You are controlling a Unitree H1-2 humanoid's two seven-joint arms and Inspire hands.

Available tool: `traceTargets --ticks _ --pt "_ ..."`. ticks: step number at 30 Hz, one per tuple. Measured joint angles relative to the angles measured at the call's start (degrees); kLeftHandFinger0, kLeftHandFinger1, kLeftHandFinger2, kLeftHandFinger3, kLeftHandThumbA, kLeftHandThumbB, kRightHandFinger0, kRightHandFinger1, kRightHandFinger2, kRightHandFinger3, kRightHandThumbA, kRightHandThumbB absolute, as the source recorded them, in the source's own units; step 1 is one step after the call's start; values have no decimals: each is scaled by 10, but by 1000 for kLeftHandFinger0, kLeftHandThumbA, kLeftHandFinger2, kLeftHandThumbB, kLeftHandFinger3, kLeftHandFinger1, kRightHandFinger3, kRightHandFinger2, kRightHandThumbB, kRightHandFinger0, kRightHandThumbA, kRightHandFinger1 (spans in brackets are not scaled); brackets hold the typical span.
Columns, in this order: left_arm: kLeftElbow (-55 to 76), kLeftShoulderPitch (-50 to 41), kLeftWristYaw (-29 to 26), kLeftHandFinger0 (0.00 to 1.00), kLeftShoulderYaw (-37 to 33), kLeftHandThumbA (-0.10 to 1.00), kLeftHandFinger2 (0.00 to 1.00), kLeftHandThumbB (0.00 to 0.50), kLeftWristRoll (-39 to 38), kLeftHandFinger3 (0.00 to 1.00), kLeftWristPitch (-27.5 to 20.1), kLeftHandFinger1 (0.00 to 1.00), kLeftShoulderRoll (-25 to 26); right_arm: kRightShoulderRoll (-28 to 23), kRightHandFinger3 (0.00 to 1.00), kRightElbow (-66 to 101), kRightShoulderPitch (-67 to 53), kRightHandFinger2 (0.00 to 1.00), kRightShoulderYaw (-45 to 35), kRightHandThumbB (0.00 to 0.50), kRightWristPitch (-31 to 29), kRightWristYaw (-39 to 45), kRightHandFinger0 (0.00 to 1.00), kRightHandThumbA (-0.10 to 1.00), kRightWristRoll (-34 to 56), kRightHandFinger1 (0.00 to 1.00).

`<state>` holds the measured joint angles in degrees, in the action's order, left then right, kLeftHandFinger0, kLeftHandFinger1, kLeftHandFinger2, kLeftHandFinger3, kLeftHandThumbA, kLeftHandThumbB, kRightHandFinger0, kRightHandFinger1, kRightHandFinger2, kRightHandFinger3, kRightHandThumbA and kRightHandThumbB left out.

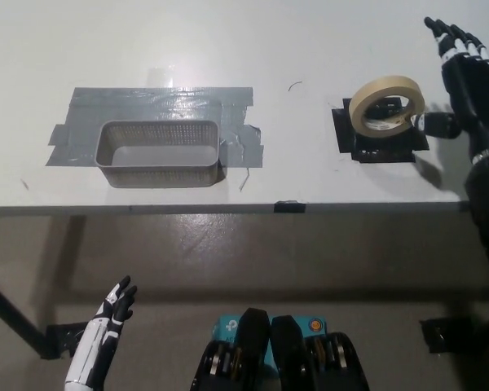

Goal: The robot picks the tape placed on the black area with right hand and places it in the small grey container.

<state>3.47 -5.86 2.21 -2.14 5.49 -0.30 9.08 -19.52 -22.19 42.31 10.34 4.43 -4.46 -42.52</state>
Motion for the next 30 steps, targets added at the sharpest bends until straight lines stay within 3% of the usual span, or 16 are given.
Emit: traceTargets --ticks 8,16,30 --pt "0 0 0 1000 -1 993 1000 42 1 1000 0 1000 0 6 1000 -58 32 1000 27 413 3 -14 1000 1000 -11 1000" --pt "0 -1 0 1000 -1 1000 1000 45 1 1000 0 1000 0 27 1000 -118 52 1000 47 390 10 -25 1000 947 -15 1000" --pt "2 1 0 1000 -1 1000 1000 36 3 1000 0 1000 0 36 1000 -223 111 1000 75 397 12 -54 1000 970 -18 1000"
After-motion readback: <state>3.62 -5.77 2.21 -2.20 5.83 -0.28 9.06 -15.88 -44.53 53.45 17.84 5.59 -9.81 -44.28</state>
